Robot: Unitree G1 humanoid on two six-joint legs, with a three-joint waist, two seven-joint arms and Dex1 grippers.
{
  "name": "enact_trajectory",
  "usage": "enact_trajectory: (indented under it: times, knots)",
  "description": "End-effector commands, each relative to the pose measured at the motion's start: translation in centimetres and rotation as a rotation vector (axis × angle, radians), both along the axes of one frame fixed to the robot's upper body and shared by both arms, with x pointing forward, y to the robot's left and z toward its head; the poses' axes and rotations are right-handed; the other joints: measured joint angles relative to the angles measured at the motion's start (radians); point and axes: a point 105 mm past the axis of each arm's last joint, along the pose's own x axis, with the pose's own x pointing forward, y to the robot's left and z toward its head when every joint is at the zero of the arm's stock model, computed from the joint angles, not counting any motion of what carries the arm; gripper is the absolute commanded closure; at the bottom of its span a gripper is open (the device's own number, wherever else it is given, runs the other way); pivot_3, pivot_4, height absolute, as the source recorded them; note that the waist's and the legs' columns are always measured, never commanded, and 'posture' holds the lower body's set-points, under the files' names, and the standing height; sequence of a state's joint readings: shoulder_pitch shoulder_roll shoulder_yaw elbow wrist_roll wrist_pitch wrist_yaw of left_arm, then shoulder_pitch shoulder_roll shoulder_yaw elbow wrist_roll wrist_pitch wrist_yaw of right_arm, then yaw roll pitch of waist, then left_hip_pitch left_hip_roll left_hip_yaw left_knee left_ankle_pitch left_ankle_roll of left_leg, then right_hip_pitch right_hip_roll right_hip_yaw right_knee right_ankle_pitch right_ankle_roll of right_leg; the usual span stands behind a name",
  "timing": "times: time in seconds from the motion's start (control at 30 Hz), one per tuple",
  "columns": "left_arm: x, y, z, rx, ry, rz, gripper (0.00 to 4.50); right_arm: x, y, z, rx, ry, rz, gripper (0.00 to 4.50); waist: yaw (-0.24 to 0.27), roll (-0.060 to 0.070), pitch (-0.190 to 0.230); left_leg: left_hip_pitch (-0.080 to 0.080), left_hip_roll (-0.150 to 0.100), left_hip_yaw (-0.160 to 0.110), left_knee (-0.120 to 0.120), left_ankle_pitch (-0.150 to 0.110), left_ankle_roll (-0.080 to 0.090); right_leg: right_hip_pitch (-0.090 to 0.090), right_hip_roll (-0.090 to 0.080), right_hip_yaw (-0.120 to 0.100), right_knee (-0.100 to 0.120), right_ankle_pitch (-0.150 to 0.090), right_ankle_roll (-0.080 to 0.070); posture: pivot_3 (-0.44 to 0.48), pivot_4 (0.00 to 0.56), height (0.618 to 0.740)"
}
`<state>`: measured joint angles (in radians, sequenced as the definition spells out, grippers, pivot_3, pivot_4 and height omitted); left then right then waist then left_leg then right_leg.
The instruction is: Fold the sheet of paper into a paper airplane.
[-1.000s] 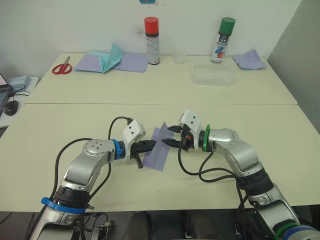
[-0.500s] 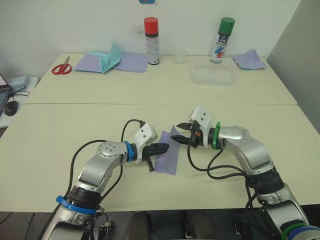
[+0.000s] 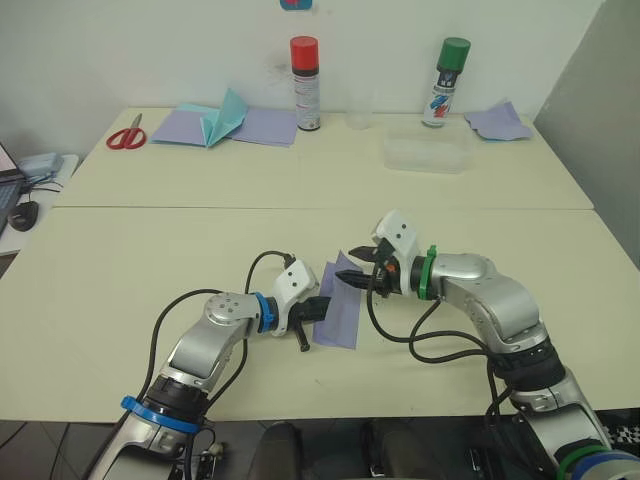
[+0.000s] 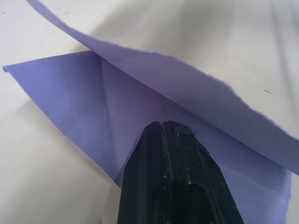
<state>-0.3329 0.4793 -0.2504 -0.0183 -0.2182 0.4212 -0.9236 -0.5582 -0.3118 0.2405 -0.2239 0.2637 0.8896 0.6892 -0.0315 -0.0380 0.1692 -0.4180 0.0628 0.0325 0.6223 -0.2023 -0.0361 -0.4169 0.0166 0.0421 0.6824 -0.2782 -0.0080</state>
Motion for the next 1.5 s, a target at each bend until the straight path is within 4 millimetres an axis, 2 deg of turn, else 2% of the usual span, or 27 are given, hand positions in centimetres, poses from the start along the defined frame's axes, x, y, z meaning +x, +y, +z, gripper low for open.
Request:
enact_trajectory:
  times: [0.03,0.2,0.3,0.4,0.7,0.87,1.0,1.13,1.2,1.33,1.5]
  knots:
    - [-0.3,-0.2,-0.7,0.008,0.024,-0.002,4.5,-0.6,0.7,0.4,0.017,0.02,-0.037,1.75,0.0,0.0,0.0,0.0,0.0,0.0,0.001,0.0,0.0,0.001,0.0,0.0,0.0,0.0,0.0,0.0,0.15,0.74]
    - [-0.3,-0.2,-0.8,0.008,0.03,-0.005,4.5,-0.7,1.4,0.4,0.008,0.037,-0.086,1.75,0.0,0.0,0.0,0.0,0.0,0.0,0.005,0.0,0.0,0.003,0.0,0.0,0.0,0.002,0.003,0.0,0.15,0.74]
    - [-0.3,-0.2,-0.8,0.007,0.033,-0.007,4.5,-0.9,1.7,0.6,-0.044,-0.026,-0.098,1.75,0.0,0.0,0.0,0.0,0.0,0.0,0.005,0.0,0.0,0.003,0.0,0.0,0.0,0.002,0.004,0.0,0.15,0.74]
    - [-0.3,-0.2,-0.7,0.004,0.033,-0.006,4.5,-0.8,1.4,0.1,-0.094,-0.071,-0.109,1.75,-0.001,0.0,0.0,0.0,0.0,0.0,0.005,0.0,0.0,0.003,0.0,0.0,0.0,0.002,0.004,0.0,0.15,0.74]
    - [-0.1,-0.3,-0.4,-0.002,0.027,-0.008,4.5,-1.0,0.2,-1.2,-0.132,-0.037,-0.123,1.75,-0.001,0.0,0.0,0.0,0.0,0.0,0.005,0.0,0.0,0.003,0.0,0.0,-0.001,0.002,0.004,0.0,0.15,0.74]
    - [0.0,-0.4,-0.4,-0.003,0.026,-0.011,4.5,-1.2,0.8,0.2,-0.057,-0.029,-0.106,1.75,0.0,0.0,0.0,0.0,0.0,0.0,0.005,0.0,0.0,0.003,0.0,0.0,-0.001,0.002,0.004,0.0,0.15,0.74]
    - [0.1,-0.4,-0.4,-0.003,0.026,-0.012,4.5,-2.5,0.5,0.9,-0.034,-0.026,-0.001,1.75,0.0,0.0,0.0,0.0,0.0,0.0,0.005,0.0,0.0,0.003,0.0,0.0,-0.001,0.002,0.004,0.0,0.15,0.74]
    - [0.2,-0.4,-0.3,-0.017,0.029,0.002,4.5,-5.0,-0.7,0.0,-0.041,-0.047,0.161,1.75,0.002,0.0,0.0,0.0,-0.001,-0.001,0.005,0.0,0.0,0.005,0.0,-0.001,-0.002,0.002,0.004,0.0,0.15,0.74]
    - [0.1,-0.4,-0.3,-0.021,0.034,0.004,4.5,-5.4,-1.4,-0.7,-0.041,-0.05,0.172,1.75,0.001,0.0,0.0,0.0,-0.001,-0.001,0.005,0.0,0.0,0.005,0.0,0.0,-0.003,0.002,0.004,0.0,0.15,0.74]
    - [-0.1,-0.4,-0.4,-0.022,0.044,0.004,4.5,-4.6,-1.6,-0.9,-0.014,-0.076,0.115,1.75,-0.006,0.0,0.0,0.002,0.0,-0.001,0.006,0.0,0.0,0.005,0.0,0.0,-0.002,0.003,0.005,0.0,0.15,0.74]
    - [-0.3,-0.5,-0.1,-0.044,0.048,-0.002,4.5,-3.8,-0.5,1.2,0.028,-0.179,0.145,1.75,-0.006,0.0,0.0,0.003,0.0,-0.002,0.006,0.0,0.0,0.006,0.001,-0.001,-0.001,0.003,0.005,0.0,0.15,0.74]
